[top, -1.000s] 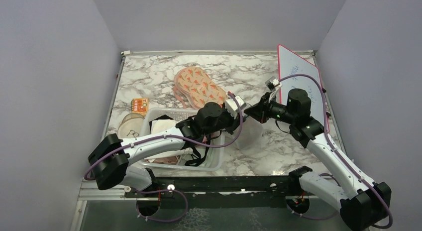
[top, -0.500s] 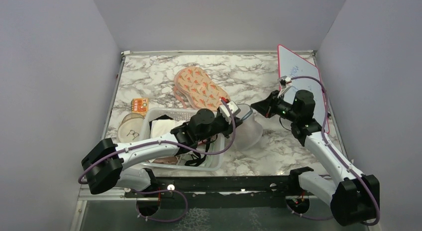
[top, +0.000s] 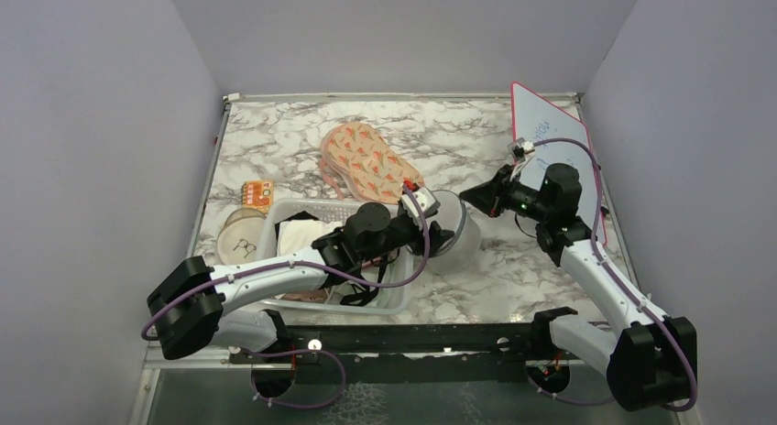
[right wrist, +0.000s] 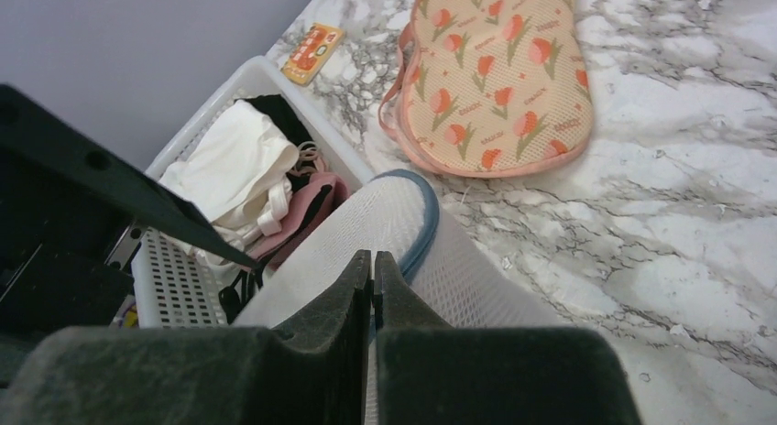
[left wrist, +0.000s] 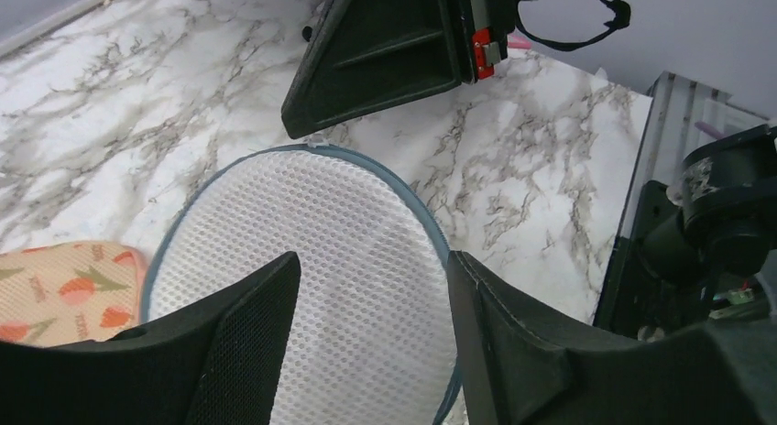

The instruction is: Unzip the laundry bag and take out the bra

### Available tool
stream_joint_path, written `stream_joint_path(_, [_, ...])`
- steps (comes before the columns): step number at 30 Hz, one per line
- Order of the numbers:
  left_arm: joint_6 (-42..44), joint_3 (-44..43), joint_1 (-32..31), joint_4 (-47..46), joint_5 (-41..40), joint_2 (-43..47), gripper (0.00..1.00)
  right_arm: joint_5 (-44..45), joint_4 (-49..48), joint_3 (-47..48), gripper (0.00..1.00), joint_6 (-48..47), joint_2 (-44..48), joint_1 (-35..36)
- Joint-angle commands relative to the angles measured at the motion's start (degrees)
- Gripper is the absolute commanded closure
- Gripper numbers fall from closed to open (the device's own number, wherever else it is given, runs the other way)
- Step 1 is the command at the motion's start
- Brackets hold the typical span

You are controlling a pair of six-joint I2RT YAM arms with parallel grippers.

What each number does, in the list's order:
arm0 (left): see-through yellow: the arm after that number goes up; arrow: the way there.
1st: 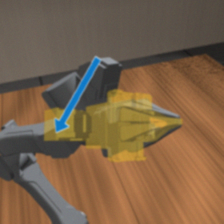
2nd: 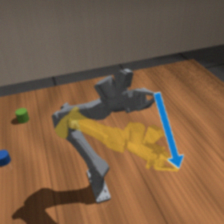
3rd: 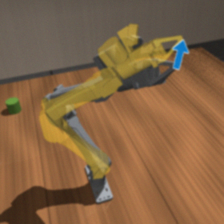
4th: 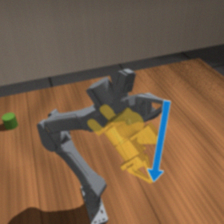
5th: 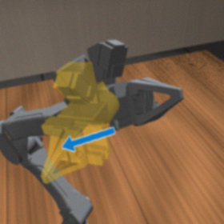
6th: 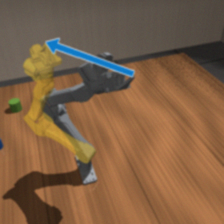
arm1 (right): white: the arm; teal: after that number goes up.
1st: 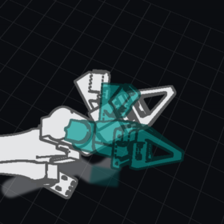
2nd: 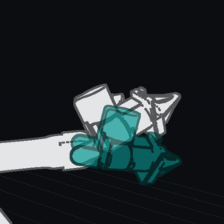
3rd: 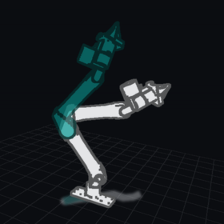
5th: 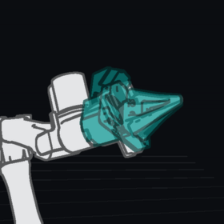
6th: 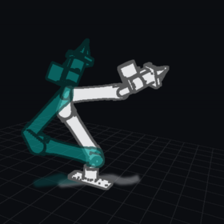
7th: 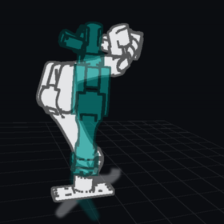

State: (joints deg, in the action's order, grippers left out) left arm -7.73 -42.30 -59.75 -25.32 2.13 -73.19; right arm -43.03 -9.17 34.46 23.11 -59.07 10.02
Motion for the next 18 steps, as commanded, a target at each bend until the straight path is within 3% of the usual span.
stream_joint_path(1, [-1.14,-0.64,-0.28,-1.80,-0.86,-0.38,0.41,-7.68,-1.92,2.33,0.99,-3.62,0.05,-0.27])
stream_joint_path(3, [-0.97,-1.75,-0.28,-0.29,-0.67,-0.43,0.36,-8.86,-1.18,2.90,0.99,-4.28,-0.16,-0.22])
stream_joint_path(9, [-0.68,-7.51,-0.21,7.36,-0.81,-2.35,0.30,-10.56,1.40,4.23,0.99,-3.40,1.33,0.37])
stream_joint_path(14, [-4.26,-12.37,-0.24,11.90,6.18,-6.59,0.24,-10.25,3.11,3.97,0.99,-3.08,2.95,2.25])
stream_joint_path(16, [-6.01,-12.99,-0.28,12.52,7.15,-7.39,0.26,-10.60,5.36,5.04,0.99,-4.77,2.83,2.87])
stream_joint_path(18, [-5.75,-13.38,-0.27,13.47,6.93,-7.49,0.37,-10.78,7.53,5.94,0.99,-6.25,3.03,3.06])
